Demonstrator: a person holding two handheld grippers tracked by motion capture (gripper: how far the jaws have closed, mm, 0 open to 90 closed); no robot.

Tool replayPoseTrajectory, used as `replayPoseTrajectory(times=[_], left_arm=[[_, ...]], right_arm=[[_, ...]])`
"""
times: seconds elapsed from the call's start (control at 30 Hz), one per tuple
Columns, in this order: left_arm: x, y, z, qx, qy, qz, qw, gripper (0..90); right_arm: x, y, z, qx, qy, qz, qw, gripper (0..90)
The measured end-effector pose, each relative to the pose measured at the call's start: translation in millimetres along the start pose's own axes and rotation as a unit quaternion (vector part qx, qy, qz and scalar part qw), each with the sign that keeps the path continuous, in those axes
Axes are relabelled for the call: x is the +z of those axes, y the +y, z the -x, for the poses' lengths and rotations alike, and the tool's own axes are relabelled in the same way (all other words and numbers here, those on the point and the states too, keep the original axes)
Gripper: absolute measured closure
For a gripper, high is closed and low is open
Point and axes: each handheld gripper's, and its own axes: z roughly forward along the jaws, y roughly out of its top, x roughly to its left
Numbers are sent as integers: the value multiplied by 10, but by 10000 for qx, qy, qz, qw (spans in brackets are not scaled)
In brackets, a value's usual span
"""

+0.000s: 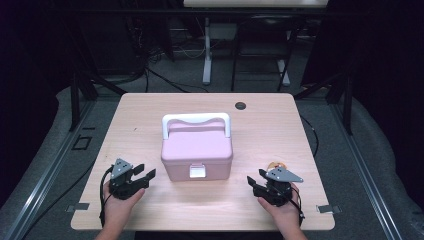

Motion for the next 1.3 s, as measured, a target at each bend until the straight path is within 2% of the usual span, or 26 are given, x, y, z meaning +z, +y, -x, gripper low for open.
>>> replayPoseTrajectory(times=[0.1,0.13,0.2,0.23,0.27,0.43,0.47,0.67,0.73,0.83,0.87,0.93,0.97,1.03,1.07,1.17,1.2,1.23,1.3], left_arm=[[11,11,3,-17,-8,-18,10000,496],[25,16,11,-3,-47,5,10000,497],[31,12,17,-25,-90,17,10000,496],[32,9,22,-44,-133,13,9999,506],[32,4,27,-51,-194,4,9998,529],[29,2,57,26,-270,-56,9996,563],[22,2,63,24,-287,-40,9996,563],[-13,-15,79,73,-287,-41,9996,584],[-2,-10,63,131,-302,-69,9994,587],[12,-6,59,103,-309,-81,9994,592],[17,-5,64,78,-298,-76,9995,592],[23,-6,77,81,-297,-86,9995,592],[33,-3,93,101,-280,-109,9995,591],[39,-1,102,73,-276,-100,9995,590],[58,0,120,102,-238,-83,9996,581],[70,5,146,139,-230,-117,9996,584],[88,18,165,160,-246,-121,9995,592],[93,28,173,81,-312,-151,9994,596],[105,42,182,68,-338,-171,9993,629]], right_arm=[[17,-6,2,3,24,-40,10000,488],[27,-7,-1,-69,17,-80,9999,547],[18,-4,-6,-70,29,9,10000,574],[-14,14,-20,-16,43,142,9999,581],[-31,19,-30,-57,-36,189,9998,589],[-57,33,-70,-125,-55,321,9994,640],[-52,38,-80,-99,-5,305,9995,646],[20,40,-139,-111,-77,81,9999,638],[64,46,-160,-150,23,-12,9999,617],[105,35,-165,-207,101,-129,9997,597],[110,29,-169,-210,53,-144,9997,568],[106,28,-171,-198,-37,-150,9997,580],[88,33,-155,-75,26,-101,9999,599],[78,43,-148,-41,35,-88,9999,617],[86,62,-139,21,189,-74,9998,657],[113,83,-146,88,181,-111,9997,696],[110,94,-153,60,117,-117,9998,708],[107,113,-160,89,89,-111,9999,709],[109,154,-154,152,142,-92,9997,710]])
